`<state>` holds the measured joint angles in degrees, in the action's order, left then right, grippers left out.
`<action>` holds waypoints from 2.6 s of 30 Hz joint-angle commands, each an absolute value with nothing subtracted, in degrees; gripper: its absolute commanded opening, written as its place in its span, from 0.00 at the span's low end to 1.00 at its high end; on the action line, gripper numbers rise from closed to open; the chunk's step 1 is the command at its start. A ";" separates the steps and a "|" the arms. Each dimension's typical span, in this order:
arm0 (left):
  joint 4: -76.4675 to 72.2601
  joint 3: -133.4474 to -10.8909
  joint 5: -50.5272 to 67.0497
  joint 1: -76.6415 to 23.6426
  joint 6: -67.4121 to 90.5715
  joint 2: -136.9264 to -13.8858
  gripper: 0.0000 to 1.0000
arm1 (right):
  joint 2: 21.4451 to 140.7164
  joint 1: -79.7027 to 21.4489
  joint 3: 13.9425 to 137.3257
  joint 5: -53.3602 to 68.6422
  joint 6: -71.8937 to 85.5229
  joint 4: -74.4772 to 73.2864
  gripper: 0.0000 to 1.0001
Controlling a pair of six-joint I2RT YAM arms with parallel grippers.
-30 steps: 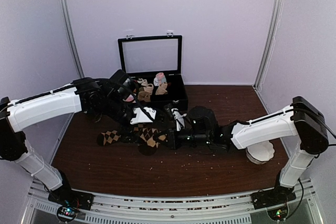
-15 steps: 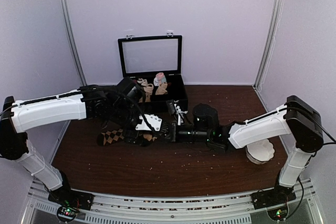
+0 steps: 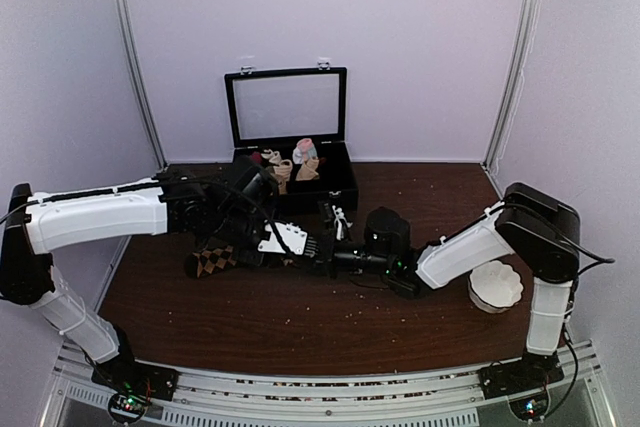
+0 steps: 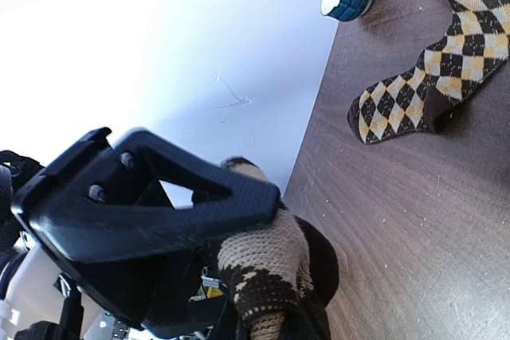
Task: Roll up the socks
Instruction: Roll the sock at the center of the board.
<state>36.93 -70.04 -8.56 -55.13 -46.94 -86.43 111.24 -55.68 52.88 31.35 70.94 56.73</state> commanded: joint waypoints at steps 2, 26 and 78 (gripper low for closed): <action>35.15 -72.54 -10.64 -54.93 -46.79 -88.29 0.33 | 111.11 -56.25 52.64 35.65 75.12 59.81 0.00; 63.96 -91.60 36.21 -44.90 -36.57 -95.50 0.00 | 92.58 -57.70 43.97 20.93 35.77 38.43 1.00; 63.62 -87.89 24.83 -50.08 -40.54 -93.26 0.44 | 100.50 -56.53 48.21 24.43 57.43 56.41 0.09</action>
<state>64.73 -89.69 23.05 -47.62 -34.89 -95.64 99.92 -58.43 48.69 25.58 48.62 46.11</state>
